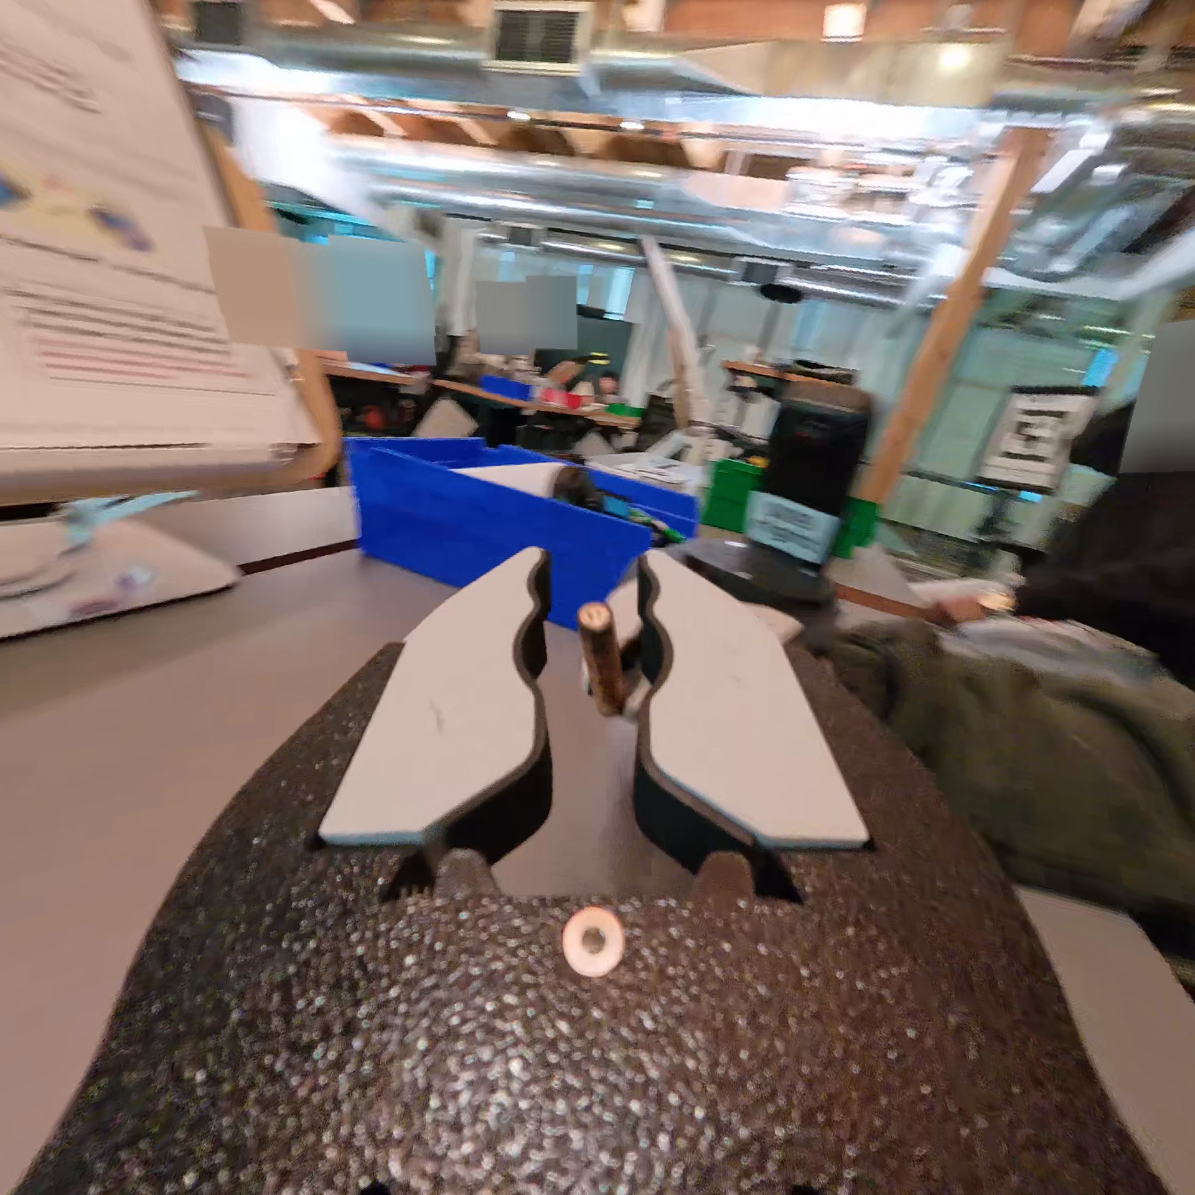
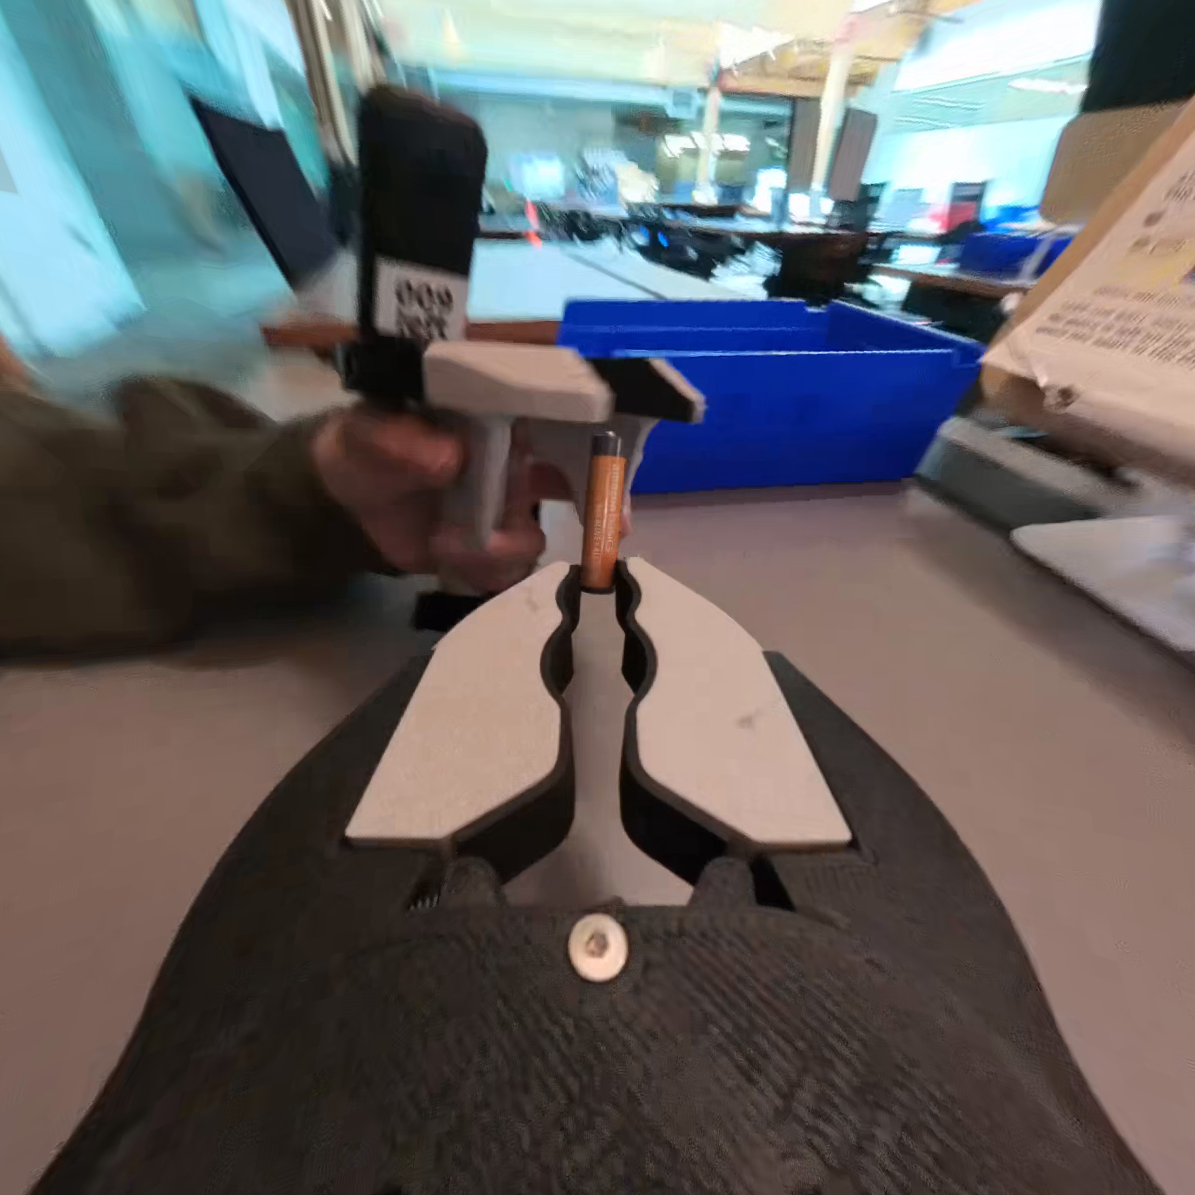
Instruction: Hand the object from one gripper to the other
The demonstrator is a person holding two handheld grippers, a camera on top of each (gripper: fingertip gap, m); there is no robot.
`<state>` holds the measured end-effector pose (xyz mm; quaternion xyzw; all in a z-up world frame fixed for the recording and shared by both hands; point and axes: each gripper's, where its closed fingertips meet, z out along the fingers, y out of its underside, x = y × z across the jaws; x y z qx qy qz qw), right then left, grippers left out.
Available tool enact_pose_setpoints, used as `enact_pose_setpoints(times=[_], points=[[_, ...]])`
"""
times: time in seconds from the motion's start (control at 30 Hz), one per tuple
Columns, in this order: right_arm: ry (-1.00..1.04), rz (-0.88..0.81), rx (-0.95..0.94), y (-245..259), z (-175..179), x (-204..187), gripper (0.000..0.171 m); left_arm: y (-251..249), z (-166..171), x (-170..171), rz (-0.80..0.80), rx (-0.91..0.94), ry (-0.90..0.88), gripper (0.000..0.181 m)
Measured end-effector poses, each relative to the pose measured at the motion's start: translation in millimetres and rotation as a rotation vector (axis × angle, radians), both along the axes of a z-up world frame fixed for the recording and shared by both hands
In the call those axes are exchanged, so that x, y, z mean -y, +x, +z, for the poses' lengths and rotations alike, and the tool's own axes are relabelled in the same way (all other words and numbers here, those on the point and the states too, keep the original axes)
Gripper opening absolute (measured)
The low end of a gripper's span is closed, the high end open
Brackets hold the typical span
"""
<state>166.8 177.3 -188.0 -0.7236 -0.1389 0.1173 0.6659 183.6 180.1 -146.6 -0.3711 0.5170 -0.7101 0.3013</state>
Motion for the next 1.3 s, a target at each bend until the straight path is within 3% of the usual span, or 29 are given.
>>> enact_pose_setpoints(times=[0.03, 0.17, 0.4, 0.87, 1.07, 1.1, 1.17, 1.3], points=[[0.019, 0.065, -0.11, -1.2, 7.3, 6.5, 0.01, -5.5, 1.5, 7.3, -0.08, 0.007, 0.0, 0.026], [0.024, 0.275, -0.399, -1.0, 25.0, 29.7, 0.01, -22.8, 1.5, 25.1, -0.298, 0.007, -0.005, 0.025], [-0.096, 0.485, -0.476, -32.6, 21.1, 40.8, 0.01, -34.0, -4.8, 46.1, -0.408, 0.017, 0.06, 0.02], [-0.084, 0.522, -0.507, -36.2, 25.4, 43.8, 0.01, -40.3, -0.6, 47.9, -0.441, 0.055, 0.086, 0.011], [-0.012, 0.314, -0.414, -13.8, 20.8, 29.7, 0.012, -22.1, -4.2, 34.3, -0.29, 0.002, 0.103, 0.009], [0.02, 0.25, -0.363, -8.7, 20.4, 25.1, 0.02, -17.3, -4.3, 29.6, -0.245, -0.007, 0.092, 0.01], [0.066, 0.083, -0.193, 2.9, 15.6, 14.8, 0.037, -7.0, -4.8, 17.7, -0.133, -0.03, 0.07, 0.01], [0.15, -0.199, 0.193, 19.3, 12.1, 2.9, 0.039, 2.9, -3.1, -0.5, 0.026, -0.035, 0.028, 0.01]])
